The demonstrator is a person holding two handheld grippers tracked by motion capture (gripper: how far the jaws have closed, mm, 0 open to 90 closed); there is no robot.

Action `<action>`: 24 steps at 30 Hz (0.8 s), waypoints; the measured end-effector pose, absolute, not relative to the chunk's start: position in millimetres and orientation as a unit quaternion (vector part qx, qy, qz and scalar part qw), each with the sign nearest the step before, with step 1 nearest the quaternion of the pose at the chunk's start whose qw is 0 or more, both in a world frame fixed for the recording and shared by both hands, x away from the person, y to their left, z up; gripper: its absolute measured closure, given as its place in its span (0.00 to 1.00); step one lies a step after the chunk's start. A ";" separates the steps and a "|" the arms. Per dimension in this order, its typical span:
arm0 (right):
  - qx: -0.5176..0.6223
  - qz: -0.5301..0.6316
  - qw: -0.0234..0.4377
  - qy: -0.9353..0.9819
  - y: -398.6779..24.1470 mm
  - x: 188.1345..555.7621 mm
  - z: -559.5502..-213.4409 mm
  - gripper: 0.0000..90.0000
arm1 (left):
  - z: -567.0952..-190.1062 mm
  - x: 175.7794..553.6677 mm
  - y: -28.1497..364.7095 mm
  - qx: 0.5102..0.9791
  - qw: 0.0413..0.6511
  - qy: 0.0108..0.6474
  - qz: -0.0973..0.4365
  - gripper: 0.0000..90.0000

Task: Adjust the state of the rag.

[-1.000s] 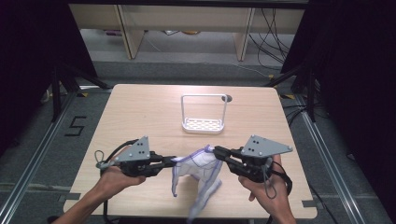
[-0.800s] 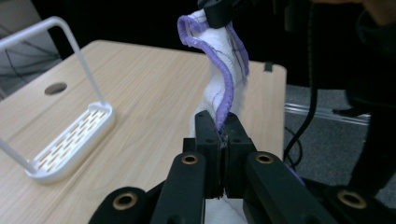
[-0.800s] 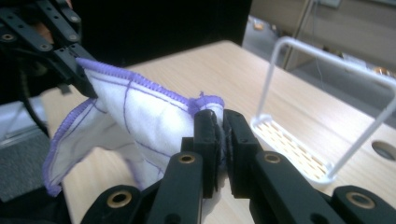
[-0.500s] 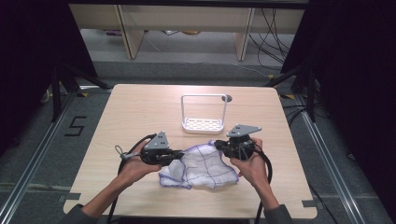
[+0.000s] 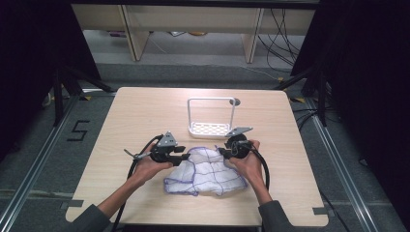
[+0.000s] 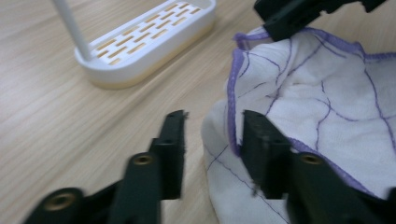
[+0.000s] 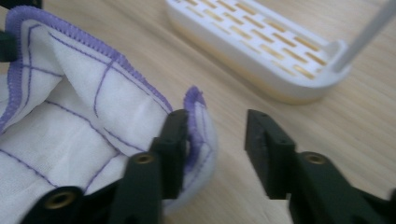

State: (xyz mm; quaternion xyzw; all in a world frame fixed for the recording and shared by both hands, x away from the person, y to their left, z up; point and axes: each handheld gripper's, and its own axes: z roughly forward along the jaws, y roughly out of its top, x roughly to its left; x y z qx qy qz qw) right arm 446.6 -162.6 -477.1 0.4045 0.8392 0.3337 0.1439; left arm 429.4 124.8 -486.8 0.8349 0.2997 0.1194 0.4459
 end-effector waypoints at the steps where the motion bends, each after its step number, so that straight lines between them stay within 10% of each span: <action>1: 0.406 0.338 0.146 0.836 -165.3 446.2 -474.8 0.59 | -484.7 427.9 128.2 0.832 0.447 0.307 0.117 0.55; 9: 0.418 0.360 0.157 0.819 -199.2 396.0 -443.6 0.47 | -477.3 377.3 163.8 0.825 0.465 0.305 0.099 0.45; 20: 0.406 0.360 0.147 0.827 -206.8 340.1 -458.3 0.45 | -498.4 363.1 108.6 0.852 0.443 0.267 0.077 0.45; 24: 0.403 0.359 0.141 0.830 -206.5 334.6 -463.8 0.45 | -502.6 366.5 96.7 0.864 0.427 0.251 0.085 0.62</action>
